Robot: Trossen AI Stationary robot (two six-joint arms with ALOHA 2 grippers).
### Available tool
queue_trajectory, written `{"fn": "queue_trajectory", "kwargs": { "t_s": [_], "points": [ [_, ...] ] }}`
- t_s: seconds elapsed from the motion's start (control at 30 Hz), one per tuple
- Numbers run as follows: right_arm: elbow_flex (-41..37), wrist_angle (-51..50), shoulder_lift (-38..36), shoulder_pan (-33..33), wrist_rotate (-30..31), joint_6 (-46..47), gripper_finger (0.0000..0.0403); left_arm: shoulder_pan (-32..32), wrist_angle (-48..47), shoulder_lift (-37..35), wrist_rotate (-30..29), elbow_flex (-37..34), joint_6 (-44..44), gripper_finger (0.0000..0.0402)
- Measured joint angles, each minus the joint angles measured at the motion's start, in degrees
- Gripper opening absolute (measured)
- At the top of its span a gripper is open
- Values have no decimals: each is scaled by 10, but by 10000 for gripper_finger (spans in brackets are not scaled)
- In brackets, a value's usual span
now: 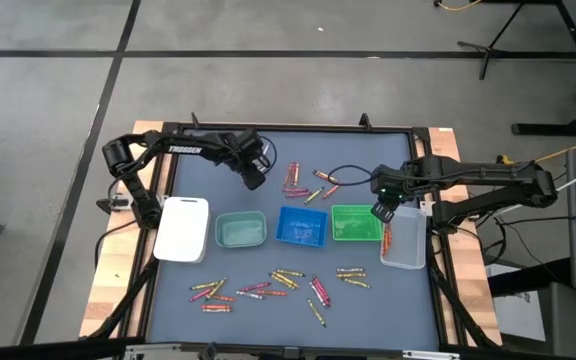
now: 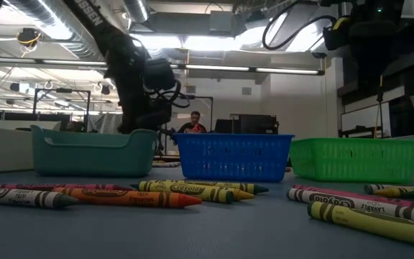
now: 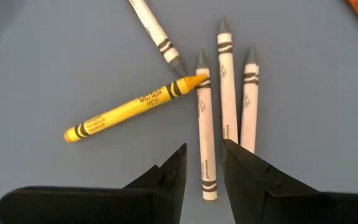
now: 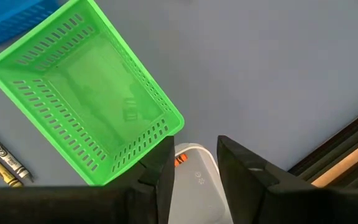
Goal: Sort crayons
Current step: Put the gray crayon into the light green bin
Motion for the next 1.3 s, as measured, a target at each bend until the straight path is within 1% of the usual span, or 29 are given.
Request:
{"fn": "queue_trajectory", "kwargs": {
  "t_s": [0.17,0.47,1.0,1.1,1.3],
  "points": [
    [0,0,0,0,0,0,120,0,19,0,0,-16,0,85],
    [0,0,0,0,0,0,120,-1,25,0,0,-41,-2,85],
    [0,15,0,0,0,0,120,-1,25,0,0,-45,-2,83],
    [0,15,0,0,0,0,120,-1,23,0,1,-45,-2,69],
    [0,15,0,0,0,0,120,-1,22,-1,2,-45,-2,25]
  ]
}}
